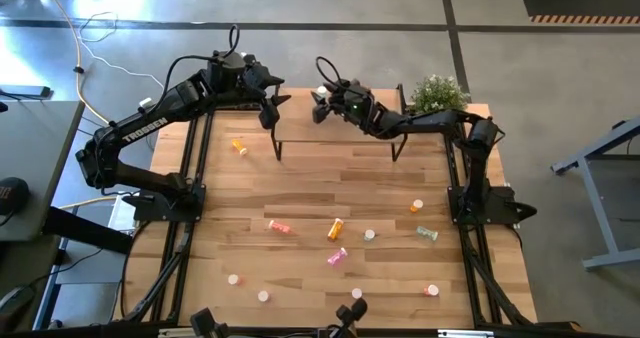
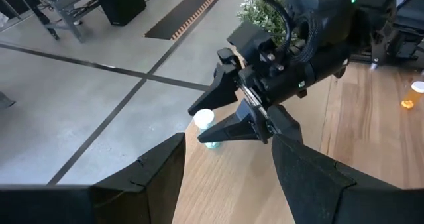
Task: Pick and place medicine bottles onto shelf by color
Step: Put the bottom left pink pill bottle on the shelf
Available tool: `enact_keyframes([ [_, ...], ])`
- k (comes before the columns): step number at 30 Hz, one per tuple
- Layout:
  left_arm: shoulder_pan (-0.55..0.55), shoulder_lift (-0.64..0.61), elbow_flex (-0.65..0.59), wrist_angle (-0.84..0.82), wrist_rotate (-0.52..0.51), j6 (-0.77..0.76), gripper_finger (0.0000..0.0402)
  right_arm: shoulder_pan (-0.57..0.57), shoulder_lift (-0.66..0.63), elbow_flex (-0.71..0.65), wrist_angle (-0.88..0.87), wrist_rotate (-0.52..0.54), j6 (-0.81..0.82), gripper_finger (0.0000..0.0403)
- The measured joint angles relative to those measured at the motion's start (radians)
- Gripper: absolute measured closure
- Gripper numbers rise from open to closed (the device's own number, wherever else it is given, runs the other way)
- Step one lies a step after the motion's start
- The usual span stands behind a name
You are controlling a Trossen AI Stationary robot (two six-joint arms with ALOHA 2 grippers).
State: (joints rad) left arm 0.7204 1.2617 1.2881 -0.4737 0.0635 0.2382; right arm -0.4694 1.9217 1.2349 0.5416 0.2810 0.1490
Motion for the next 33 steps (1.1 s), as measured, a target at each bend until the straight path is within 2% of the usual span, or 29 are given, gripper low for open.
enact_keyframes([
  [5,0.000,0.000,0.000,-0.001,0.000,0.000,0.0188,-0.004,0.000,0.077,-0.091,0.000,-0.036,0.0166],
  [9,0.000,-0.009,0.000,-0.004,0.000,0.000,0.0188,-0.010,-0.025,0.155,-0.231,0.010,-0.048,0.0166],
  [18,-0.001,-0.068,0.000,-0.002,0.005,-0.002,0.0188,-0.021,-0.140,0.325,-0.562,0.032,-0.078,0.0166],
  [21,-0.006,-0.081,0.000,-0.012,0.034,-0.009,0.0188,-0.019,-0.200,0.374,-0.662,0.034,-0.073,0.0166],
  [27,-0.040,-0.083,0.000,-0.087,0.140,-0.036,0.0188,-0.007,-0.325,0.391,-0.858,0.035,-0.023,0.0166],
  [33,-0.123,-0.083,0.000,-0.186,0.136,-0.076,0.0188,0.032,-0.426,0.392,-1.014,0.041,0.008,0.0166],
])
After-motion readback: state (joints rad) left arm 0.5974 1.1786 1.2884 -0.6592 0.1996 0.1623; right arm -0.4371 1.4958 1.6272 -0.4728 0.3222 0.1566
